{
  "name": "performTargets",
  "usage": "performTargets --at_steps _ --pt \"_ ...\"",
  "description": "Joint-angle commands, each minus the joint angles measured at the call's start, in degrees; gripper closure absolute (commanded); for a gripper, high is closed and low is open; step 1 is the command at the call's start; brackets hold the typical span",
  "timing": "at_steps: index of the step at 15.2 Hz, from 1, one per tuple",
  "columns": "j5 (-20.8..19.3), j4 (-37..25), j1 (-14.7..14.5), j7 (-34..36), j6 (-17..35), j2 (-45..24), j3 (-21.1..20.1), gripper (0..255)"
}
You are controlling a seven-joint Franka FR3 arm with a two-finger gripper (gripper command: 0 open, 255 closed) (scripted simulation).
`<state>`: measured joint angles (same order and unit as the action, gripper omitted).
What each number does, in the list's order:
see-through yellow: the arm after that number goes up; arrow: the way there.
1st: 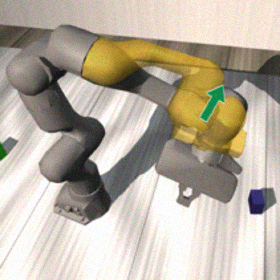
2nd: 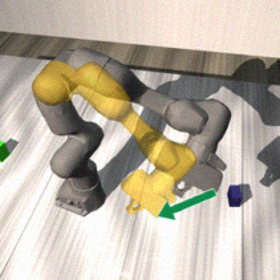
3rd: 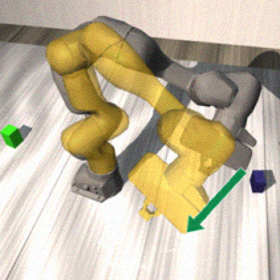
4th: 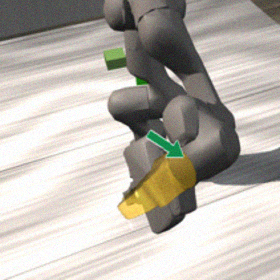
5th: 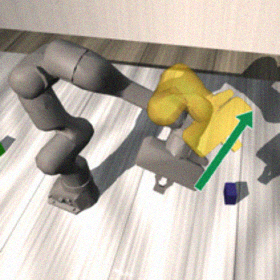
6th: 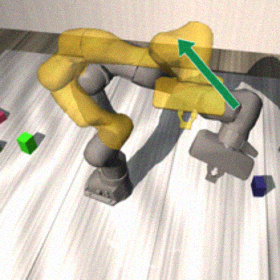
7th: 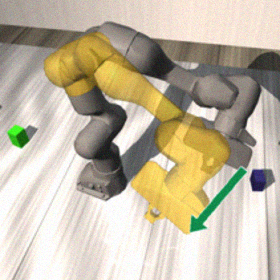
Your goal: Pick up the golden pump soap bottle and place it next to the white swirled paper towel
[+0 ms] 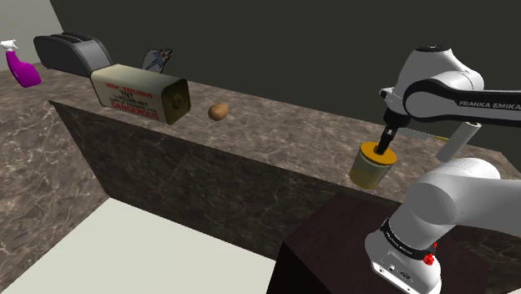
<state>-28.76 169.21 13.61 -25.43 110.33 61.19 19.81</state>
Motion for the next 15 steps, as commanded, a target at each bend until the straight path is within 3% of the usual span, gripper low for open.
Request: performTargets --at_steps 1,4,5,15 --pt "0.0 0.1 0.0 0.0 0.1 0.0 0.0 0" --pt "0.0 0.1 0.0 0.0 0.1 0.0 0.0 0" --pt "0.0 0.1 0.0 0.0 0.1 0.0 0.0 255" --pt "0.3 -0.6 -0.2 -0.1 -0.8 0.2 -0.3 255"
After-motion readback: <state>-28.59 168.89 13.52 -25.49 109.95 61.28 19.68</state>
